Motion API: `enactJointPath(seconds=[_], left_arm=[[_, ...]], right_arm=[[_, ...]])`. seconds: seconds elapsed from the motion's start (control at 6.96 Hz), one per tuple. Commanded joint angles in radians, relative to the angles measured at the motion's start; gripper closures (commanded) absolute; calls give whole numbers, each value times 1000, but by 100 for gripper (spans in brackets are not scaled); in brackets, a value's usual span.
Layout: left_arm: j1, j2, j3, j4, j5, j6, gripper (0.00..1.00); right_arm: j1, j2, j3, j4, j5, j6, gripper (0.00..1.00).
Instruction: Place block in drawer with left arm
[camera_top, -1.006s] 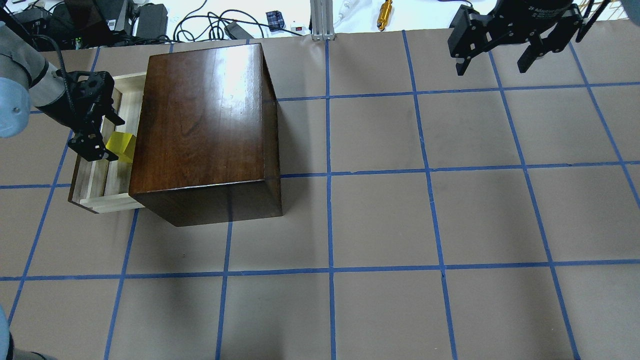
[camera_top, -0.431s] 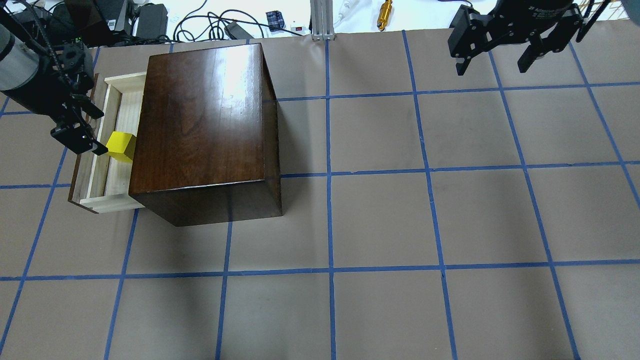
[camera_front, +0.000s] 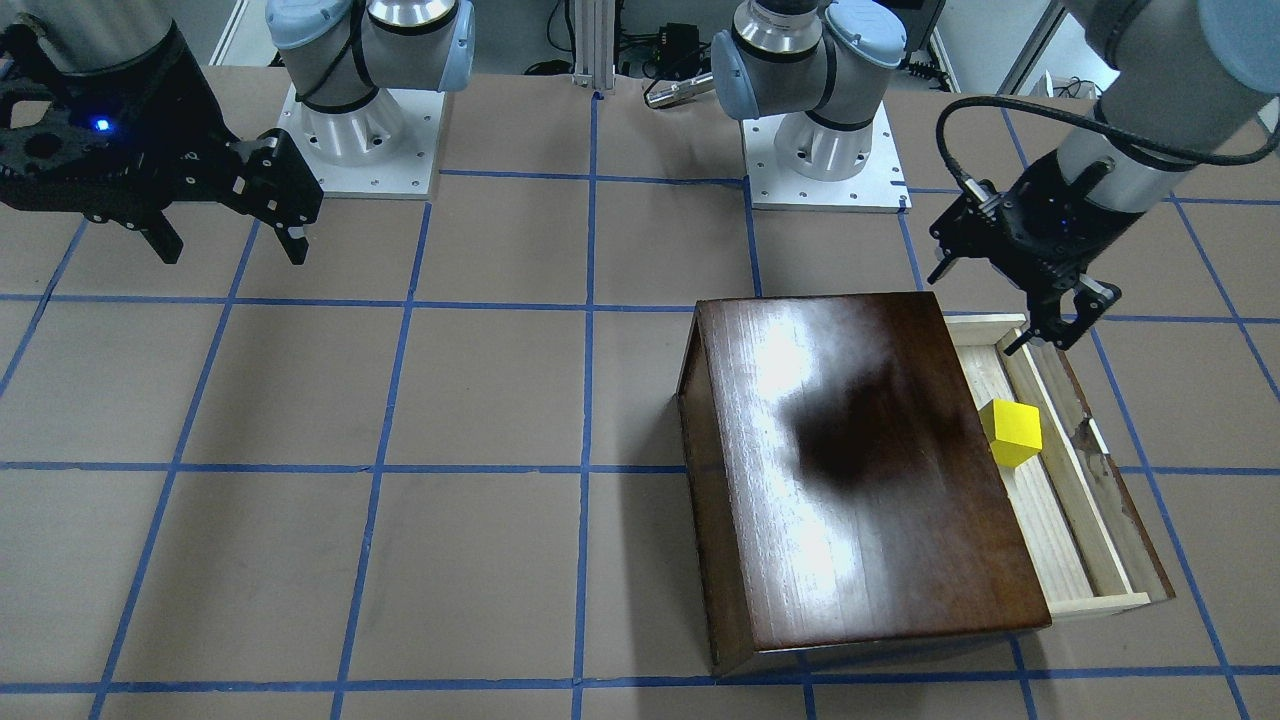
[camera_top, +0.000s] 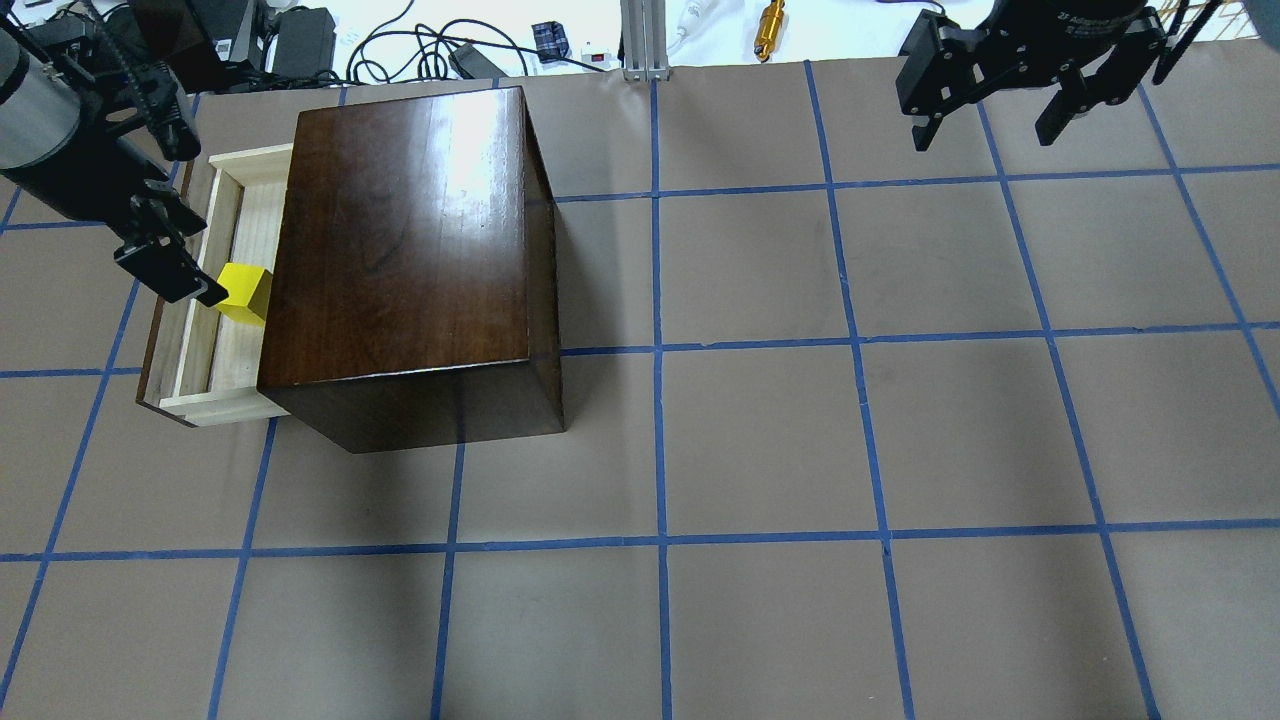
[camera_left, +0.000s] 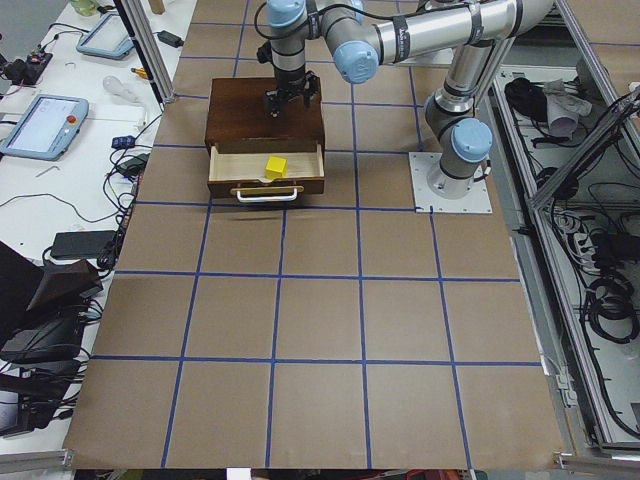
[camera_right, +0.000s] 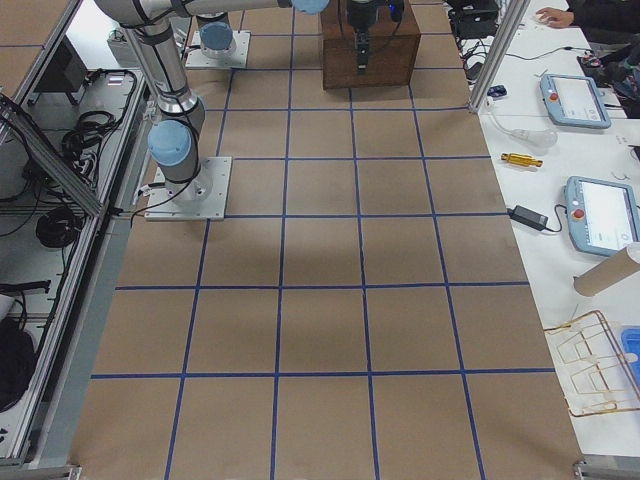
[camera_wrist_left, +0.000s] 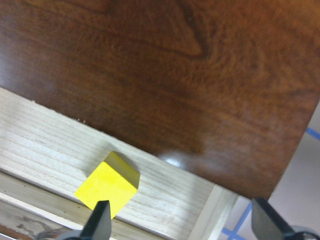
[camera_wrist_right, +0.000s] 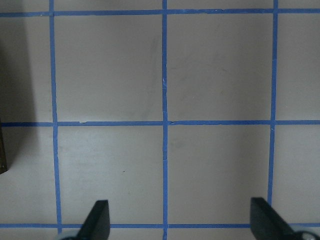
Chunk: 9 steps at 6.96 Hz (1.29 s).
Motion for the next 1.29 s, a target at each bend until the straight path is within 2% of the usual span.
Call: enactJointPath(seconds=[0.0,0.29,0.72,1.15], left_arm=[[-145,26,2,-1,36,-259,0],[-184,19,5,0,28,-577,0],[-253,45,3,-3,66,-984,0],[-253,77,-7,-12,68,-1076,0]], right_arm=[[0,-1,0,0,0,0,0],[0,-1,0,0,0,0,0],[0,1,0,0,0,0,0],[0,-1,0,0,0,0,0]])
